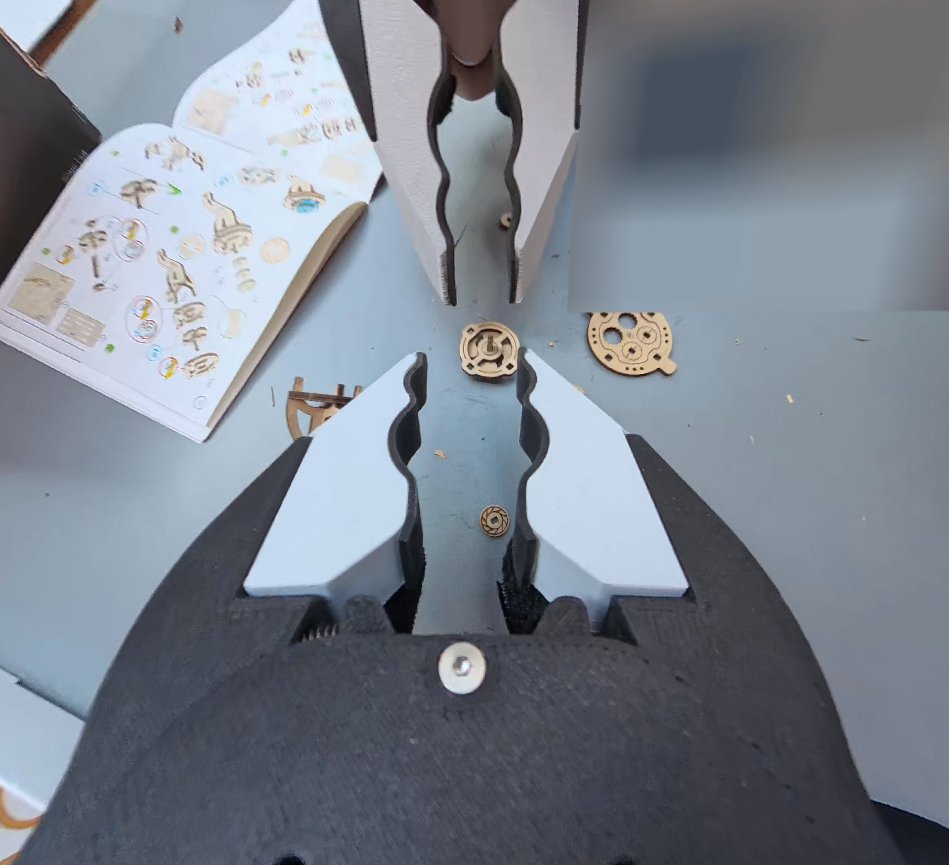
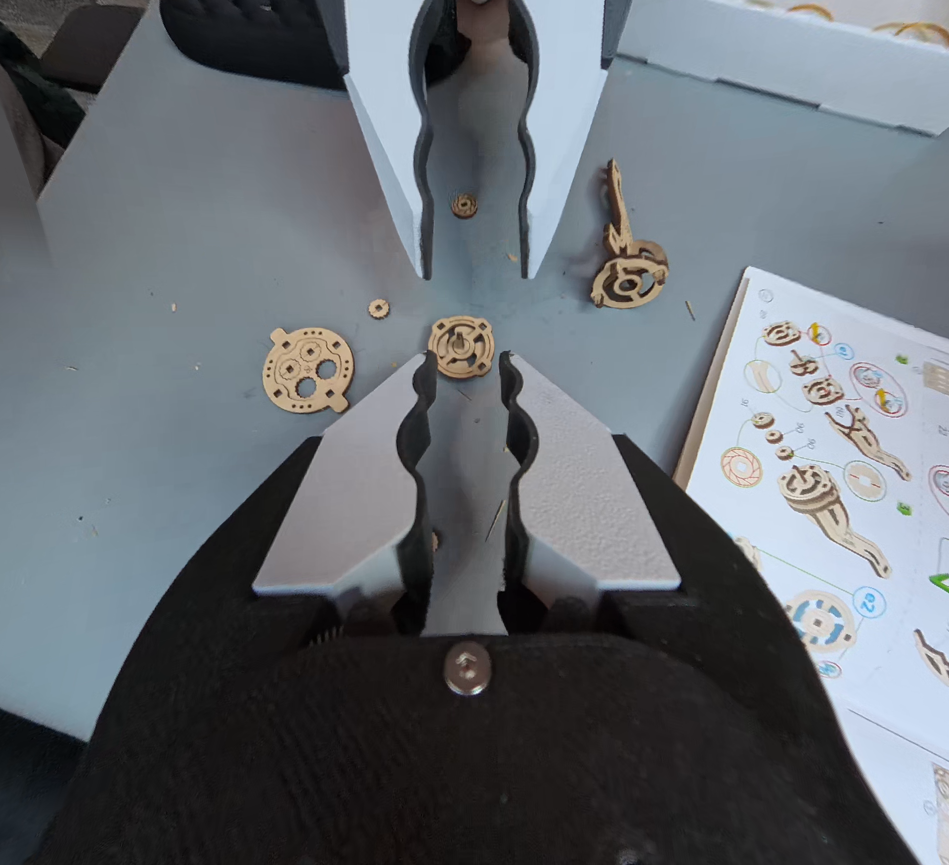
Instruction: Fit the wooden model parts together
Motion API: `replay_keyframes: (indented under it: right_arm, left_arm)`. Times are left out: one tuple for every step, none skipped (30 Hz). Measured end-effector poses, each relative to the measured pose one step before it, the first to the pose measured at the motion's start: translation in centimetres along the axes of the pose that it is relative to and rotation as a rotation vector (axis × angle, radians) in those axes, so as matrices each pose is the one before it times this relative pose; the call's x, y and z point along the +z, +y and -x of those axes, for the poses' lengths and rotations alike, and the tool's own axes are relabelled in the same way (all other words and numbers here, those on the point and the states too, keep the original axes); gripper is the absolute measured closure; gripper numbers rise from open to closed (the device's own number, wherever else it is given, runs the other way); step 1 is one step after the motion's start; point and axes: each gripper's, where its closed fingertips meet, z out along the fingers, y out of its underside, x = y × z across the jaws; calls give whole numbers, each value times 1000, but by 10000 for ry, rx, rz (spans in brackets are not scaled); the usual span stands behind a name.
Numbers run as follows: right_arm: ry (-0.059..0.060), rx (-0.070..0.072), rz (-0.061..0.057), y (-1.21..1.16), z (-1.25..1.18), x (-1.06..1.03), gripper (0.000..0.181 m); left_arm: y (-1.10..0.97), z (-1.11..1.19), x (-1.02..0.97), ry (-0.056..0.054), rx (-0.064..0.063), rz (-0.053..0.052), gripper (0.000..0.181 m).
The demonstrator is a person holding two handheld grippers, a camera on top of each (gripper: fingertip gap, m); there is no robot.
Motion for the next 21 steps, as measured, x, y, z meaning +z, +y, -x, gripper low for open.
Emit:
replay_keyframes:
  right_arm:
    - [374, -135, -300, -932, 138, -632, 159]
    - [530, -190, -212, -995, 131, -633, 161]
    - [464, -117, -128, -906, 363, -510, 164]
    - [387, 82, -28, -678, 510, -227, 165]
    - [206, 248, 83, -309, 717, 151, 165]
    - [110, 454, 133, 11, 758, 521, 164]
    - [250, 587, 191, 287, 423, 746, 164]
    - [128, 518, 202, 442, 494, 849, 164]
    - [148, 385, 300, 637, 335, 753, 163]
    - [351, 241, 328, 657, -75, 554, 163]
    - [128, 243, 217, 434, 213, 413, 162]
    - [87, 400, 45, 166, 209, 301, 161]
    - [27, 286, 24, 169, 276, 273, 161]
    - [150, 108, 78, 255, 65, 278, 160]
    - [158, -70, 139, 305, 3, 253, 160]
    - [101, -54, 169, 277, 21, 203, 160]
    - [74, -62, 58, 68, 25, 122, 160]
    - [111, -79, -5, -34, -79, 54, 161]
    - [60, -104, 44, 43, -58, 104, 161]
    - [82, -69, 23, 33, -161, 61, 164]
    - [33, -54, -33, -8, -127, 4, 171]
  left_arm:
    - [-736, 172, -740, -96, -35, -379, 148]
    - [-713, 187, -734, -114, -59, -368, 150]
    - [-636, 253, -694, -167, -58, -352, 151]
    - [-527, 232, -616, -165, -13, -329, 152]
    - [-412, 187, -490, -157, 47, -300, 153]
    - [-241, 229, -339, -184, 101, -234, 155]
    - [-137, 224, -160, -178, 124, -178, 156]
    - [-20, 216, -19, -145, 101, -120, 157]
    - [104, 216, 97, -122, 24, -39, 157]
    - [183, 125, 152, -48, -62, 27, 157]
    - [200, -5, 164, 32, -98, 58, 156]
    - [147, -45, 133, 39, -63, 33, 156]
    - [43, -44, 76, 10, -4, -18, 156]
    - [-14, -3, 14, -23, 29, -33, 156]
    - [-31, 2, -19, -24, 35, -21, 157]
    - [-33, -31, -30, 6, 20, -19, 157]
    - [-38, -45, -32, 19, 0, -26, 157]
    - [-15, -50, -29, 23, -10, -24, 157]
    - [20, -48, -21, 19, -5, -8, 158]
    - [46, 4, -2, -10, 8, 12, 158]
    - [68, 44, 11, -35, 19, 28, 158]
